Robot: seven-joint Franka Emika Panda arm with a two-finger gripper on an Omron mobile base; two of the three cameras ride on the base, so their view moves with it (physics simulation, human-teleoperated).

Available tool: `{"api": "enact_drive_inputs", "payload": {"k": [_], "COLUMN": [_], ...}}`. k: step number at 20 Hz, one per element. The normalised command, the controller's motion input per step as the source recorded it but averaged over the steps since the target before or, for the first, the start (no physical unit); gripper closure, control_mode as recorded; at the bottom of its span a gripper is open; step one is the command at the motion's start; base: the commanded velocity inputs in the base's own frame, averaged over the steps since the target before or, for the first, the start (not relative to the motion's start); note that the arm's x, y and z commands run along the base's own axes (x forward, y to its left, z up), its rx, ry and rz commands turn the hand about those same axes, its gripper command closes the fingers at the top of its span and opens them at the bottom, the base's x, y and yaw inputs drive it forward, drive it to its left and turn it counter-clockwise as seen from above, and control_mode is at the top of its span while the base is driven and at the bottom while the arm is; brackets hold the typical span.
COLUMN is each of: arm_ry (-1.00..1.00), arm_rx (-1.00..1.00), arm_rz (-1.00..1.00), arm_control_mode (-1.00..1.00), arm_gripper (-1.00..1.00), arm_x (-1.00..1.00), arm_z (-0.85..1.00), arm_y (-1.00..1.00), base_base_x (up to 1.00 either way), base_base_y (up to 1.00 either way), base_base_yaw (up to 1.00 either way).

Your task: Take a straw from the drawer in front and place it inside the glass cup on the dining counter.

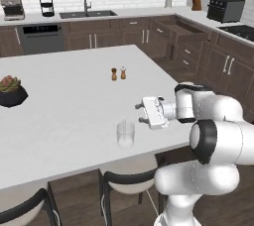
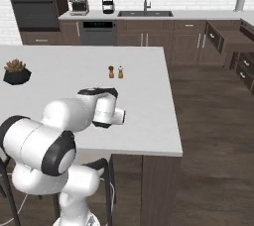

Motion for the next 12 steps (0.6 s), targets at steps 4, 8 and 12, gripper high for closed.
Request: {"api": "enact_drive_inputs", "payload": {"k": [4, 8, 12], "arm_ry": [-0.05, -0.03, 0.0], "arm_rx": [-0.13, -0.27, -0.4], "arm_rz": [0.0, 0.0, -0.03], "arm_control_mode": [-1.0, -1.0, -1.0], "arm_gripper": [-1.0, -1.0, -1.0], "arm_x": [-0.54, -0.62, -0.61], "arm_z": [0.98, 1.0, 0.84], "arm_y": [-0.04, 0.1, 0.34], "base_base_x": [0.0, 0.0, 0.0], "base_base_y": [0.0, 0.0, 0.0], "base_base_yaw": [0.0, 0.0, 0.0]}}
